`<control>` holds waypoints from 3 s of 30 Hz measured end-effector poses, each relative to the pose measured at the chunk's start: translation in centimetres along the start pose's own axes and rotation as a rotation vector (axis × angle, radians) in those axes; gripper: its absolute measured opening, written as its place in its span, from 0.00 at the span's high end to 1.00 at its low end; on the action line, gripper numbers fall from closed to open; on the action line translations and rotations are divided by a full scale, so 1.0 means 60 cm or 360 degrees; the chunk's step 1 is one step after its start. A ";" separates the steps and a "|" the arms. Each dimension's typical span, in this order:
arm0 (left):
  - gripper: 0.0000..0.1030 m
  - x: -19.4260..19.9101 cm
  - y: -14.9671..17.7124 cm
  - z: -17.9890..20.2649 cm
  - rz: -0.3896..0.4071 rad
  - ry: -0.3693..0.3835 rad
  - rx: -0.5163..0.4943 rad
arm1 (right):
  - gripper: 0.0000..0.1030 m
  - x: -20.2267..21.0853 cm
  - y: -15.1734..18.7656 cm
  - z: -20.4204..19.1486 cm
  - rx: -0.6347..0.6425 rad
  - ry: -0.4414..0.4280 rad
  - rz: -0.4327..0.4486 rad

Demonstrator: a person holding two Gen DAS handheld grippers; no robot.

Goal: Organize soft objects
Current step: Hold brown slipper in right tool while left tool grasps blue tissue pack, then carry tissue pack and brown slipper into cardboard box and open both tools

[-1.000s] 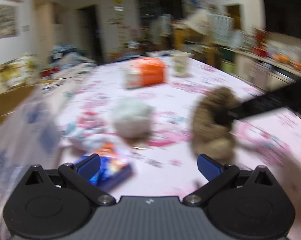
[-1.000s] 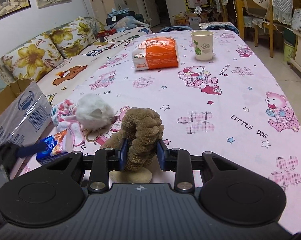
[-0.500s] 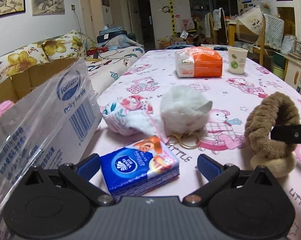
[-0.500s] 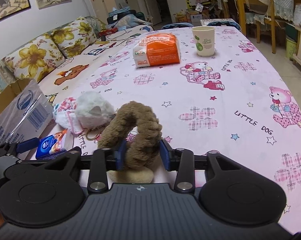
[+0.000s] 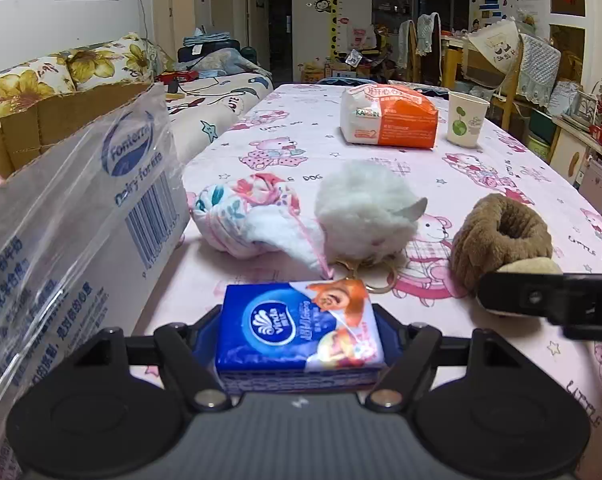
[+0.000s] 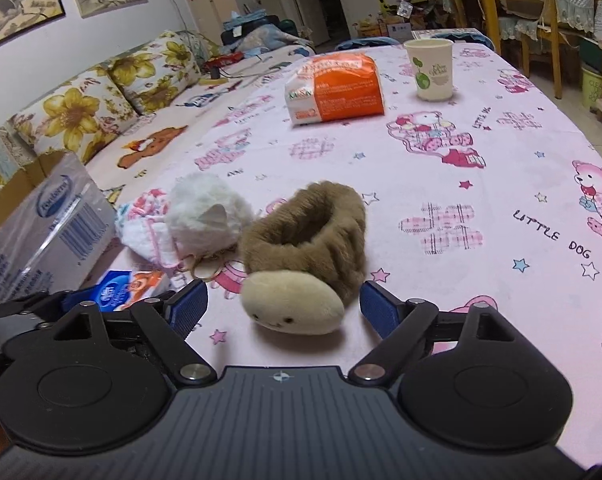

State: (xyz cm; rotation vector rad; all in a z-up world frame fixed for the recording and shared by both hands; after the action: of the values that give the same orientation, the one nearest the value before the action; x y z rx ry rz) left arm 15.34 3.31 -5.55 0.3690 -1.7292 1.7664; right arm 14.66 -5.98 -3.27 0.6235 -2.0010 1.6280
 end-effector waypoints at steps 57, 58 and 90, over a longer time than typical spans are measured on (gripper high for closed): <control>0.28 0.261 -0.128 -0.151 0.0790 0.0049 0.0204 | 0.39 0.117 -0.107 -0.275 0.0096 -0.0215 0.0469; 0.28 0.263 -0.127 -0.161 0.0798 0.0029 0.0229 | 0.39 0.117 -0.108 -0.289 0.0110 -0.0238 0.0473; 0.08 0.241 -0.091 -0.313 0.0637 -0.0103 0.0638 | 0.03 0.108 -0.051 -0.402 0.0413 -0.0300 0.0367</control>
State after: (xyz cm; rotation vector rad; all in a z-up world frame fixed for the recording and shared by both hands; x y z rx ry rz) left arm 11.91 24.60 5.64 0.2590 -1.5625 2.4261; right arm 13.51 16.84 7.33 0.6816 -2.0731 2.0585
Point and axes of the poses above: each gripper's, at about its wrist camera, not at the fingertips, and x roughly against the way its jaws point, z to its right, y to its underside, the point moved 10 cm from there along -x, roughly the way its jaws point, and after that the axes turned 11 degrees about y, right-handed, at the moved point
